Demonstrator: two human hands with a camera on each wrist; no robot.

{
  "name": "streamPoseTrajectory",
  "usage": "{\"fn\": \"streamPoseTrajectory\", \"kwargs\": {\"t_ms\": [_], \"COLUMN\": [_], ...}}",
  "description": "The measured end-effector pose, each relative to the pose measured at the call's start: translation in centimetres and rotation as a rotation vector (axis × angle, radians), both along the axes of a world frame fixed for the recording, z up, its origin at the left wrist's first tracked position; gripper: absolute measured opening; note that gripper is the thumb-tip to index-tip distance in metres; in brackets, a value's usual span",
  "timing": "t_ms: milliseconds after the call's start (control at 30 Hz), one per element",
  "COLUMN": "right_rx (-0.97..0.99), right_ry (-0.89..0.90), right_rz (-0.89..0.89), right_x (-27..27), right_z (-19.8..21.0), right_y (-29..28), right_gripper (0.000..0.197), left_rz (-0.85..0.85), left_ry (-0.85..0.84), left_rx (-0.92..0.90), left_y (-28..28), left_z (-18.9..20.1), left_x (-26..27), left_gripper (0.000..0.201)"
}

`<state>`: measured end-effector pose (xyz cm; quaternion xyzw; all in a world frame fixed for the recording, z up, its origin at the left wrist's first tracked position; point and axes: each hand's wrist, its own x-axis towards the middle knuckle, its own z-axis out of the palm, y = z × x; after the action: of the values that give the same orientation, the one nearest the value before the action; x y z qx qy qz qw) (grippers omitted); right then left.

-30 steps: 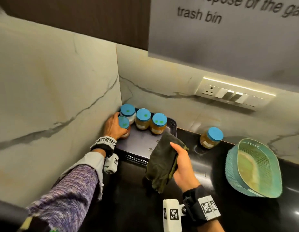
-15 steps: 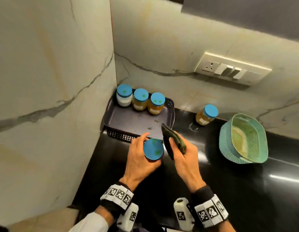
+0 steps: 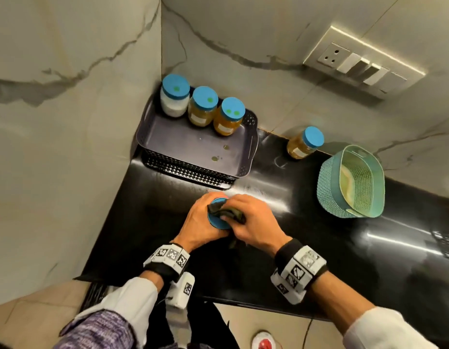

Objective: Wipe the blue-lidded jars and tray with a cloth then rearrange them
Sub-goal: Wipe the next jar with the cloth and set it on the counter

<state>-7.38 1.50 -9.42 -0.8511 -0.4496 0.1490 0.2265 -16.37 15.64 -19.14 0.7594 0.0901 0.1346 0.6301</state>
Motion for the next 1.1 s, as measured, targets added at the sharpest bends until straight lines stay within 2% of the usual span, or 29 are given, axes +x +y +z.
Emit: {"fn": "streamPoseTrajectory", "kwargs": {"t_ms": [67,167,267,333,467,567,633,767,867,933,967,1033,1100], "right_rx": [-0.046,-0.091,-0.069,-0.032,0.084,0.054,-0.015,-0.081,-0.034,0.012,0.009,-0.012,-0.038], "right_ry": [0.085,0.112,0.185,0.213,0.187,0.173,0.102,0.058,0.094,0.141,0.134,0.084,0.058], "right_rz": [-0.026,-0.095,-0.272,-0.327,-0.317,-0.299,-0.363,-0.502,-0.407,-0.312,-0.287,-0.324,-0.429], "right_x": [1.4,2.0,0.1,-2.5,-5.3,-3.0,-1.2,-1.8,-4.8,-5.3,-4.8,-2.6,-0.7], "right_z": [0.5,0.4,-0.3,-0.8,-1.0,-0.9,-1.0,-0.5,-0.2,-0.4,-0.7,-1.4,-1.7], "right_y": [0.9,1.5,0.7,0.0,1.8,4.3,4.3,0.8,1.0,3.6,4.8,5.9,4.4], "right_gripper": [0.020,0.013,0.013,0.013,0.021,0.013,0.011,0.012,0.015,0.017,0.015,0.014,0.016], "left_rz": [0.008,0.005,-0.020,-0.028,0.005,0.046,0.038,-0.018,-0.011,0.049,0.076,0.074,0.000], "left_ry": [-0.001,0.004,-0.036,-0.056,-0.092,0.039,0.085,-0.014,-0.007,0.093,0.163,0.163,0.053], "left_rx": [-0.032,-0.067,-0.042,-0.065,-0.096,-0.197,-0.180,-0.142,-0.192,-0.290,-0.281,-0.222,-0.190], "left_y": [0.1,0.1,0.2,0.2,0.0,-0.1,-0.1,-0.1,-0.4,-0.5,-0.6,-0.3,-0.2], "left_z": [-0.5,-1.1,-1.4,-1.3,-1.7,-2.0,-1.6,-1.3,-0.8,-0.6,-0.6,-0.3,-0.5], "left_x": [0.2,0.3,0.4,0.3,0.3,0.2,0.3,0.3,0.1,0.1,0.1,0.1,-0.1], "left_gripper": [0.067,0.063,0.056,0.050,0.036,0.023,0.029,0.056,0.045,0.021,0.011,0.006,0.025]}}
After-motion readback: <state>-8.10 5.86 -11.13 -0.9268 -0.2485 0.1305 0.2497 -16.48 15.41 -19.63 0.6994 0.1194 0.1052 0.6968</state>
